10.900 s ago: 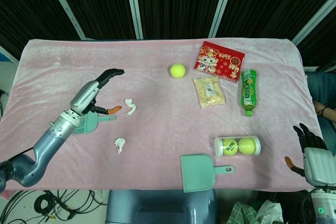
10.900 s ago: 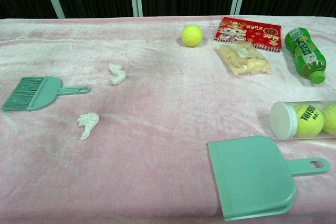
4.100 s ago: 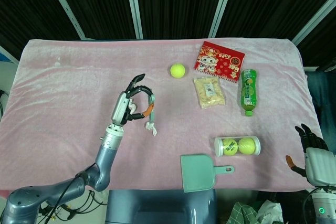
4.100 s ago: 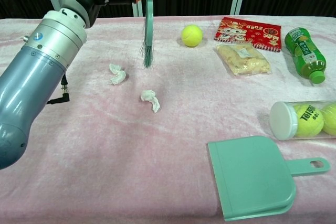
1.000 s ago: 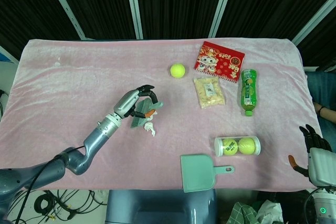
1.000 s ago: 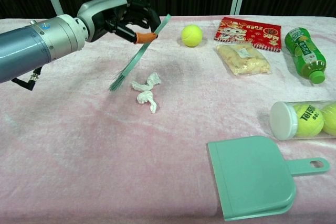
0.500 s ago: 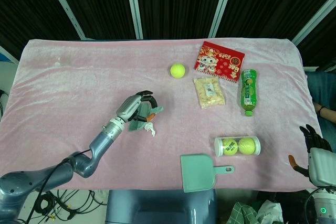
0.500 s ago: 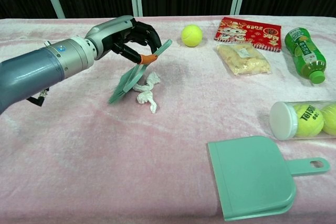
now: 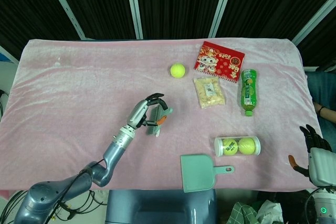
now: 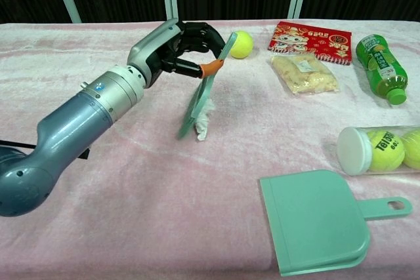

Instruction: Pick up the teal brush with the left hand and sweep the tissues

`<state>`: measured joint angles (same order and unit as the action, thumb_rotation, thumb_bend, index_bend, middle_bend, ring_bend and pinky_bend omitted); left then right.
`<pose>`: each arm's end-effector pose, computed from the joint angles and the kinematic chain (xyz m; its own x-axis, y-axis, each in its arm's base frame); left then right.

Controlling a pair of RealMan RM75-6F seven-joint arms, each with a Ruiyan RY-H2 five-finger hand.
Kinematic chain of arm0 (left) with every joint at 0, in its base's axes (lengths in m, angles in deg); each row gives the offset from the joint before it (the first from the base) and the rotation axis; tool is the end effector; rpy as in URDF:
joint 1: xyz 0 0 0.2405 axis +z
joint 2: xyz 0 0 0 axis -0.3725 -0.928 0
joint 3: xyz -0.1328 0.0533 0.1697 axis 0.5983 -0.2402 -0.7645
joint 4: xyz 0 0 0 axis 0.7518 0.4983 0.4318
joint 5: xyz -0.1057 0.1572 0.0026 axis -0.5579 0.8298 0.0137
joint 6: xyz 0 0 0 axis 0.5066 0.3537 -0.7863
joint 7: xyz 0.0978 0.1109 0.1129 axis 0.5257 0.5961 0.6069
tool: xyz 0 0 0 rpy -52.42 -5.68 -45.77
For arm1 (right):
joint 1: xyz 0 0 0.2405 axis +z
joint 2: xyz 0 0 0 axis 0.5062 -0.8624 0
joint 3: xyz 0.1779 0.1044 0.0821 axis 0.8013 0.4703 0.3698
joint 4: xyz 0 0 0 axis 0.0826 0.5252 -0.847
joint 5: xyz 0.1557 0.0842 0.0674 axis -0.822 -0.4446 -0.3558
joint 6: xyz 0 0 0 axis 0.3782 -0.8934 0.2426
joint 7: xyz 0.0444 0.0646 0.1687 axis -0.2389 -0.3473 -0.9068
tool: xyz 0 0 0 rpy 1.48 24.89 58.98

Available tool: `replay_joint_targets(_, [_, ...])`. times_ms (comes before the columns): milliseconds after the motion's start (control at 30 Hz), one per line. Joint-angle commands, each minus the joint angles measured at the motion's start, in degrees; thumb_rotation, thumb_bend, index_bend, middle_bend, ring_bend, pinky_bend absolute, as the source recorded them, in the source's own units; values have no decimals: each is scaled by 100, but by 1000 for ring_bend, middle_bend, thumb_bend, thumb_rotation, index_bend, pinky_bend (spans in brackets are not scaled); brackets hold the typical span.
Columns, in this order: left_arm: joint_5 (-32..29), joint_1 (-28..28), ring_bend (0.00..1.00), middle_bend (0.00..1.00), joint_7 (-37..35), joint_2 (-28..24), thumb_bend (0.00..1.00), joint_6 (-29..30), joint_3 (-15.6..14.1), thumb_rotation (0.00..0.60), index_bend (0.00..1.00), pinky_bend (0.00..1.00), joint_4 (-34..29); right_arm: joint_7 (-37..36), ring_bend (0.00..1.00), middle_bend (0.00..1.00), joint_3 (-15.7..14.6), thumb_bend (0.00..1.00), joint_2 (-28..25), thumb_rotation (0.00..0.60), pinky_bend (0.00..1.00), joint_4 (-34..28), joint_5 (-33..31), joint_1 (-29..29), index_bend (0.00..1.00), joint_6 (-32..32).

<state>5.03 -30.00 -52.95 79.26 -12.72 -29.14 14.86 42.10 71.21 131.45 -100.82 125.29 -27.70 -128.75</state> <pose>-0.0400 0.3744 -0.0792 -0.4228 0.4285 0.7985 0.7491 -0.3306 0.5741 -0.2922 -0.2124 0.1638 0.3378 -0.0563 0.9395 -0.9202 0.1902 0.3422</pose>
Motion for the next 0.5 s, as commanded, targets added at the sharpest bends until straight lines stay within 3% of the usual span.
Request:
replay_joint_targets(33, [-29,-60,163,621,-277,255,377,218,200,600,616,174,155,-6,147,59,-2,238,-2,600,178,-1,1,0,135,5])
replay_joint_targets(300, [-239,-569,181,629,-831,751,378,491,919,600,621,203,342,-8,147,59,-5,237,-11,600,178,-9,0,0,135,10])
replay_joint_targets(367, [-236,-688,181,628,-943,864,378,800,1126,600,621,208,283,-14,147,59,-2,238,-15,600,178,-10,-7,-5,135,3])
replay_joint_targets(500, [-13,-861,183,629,-782,819,378,1279,1214,600,621,216,265,-28,147,59,-5,237,-18,600,178,-11,-13,-2,134,20])
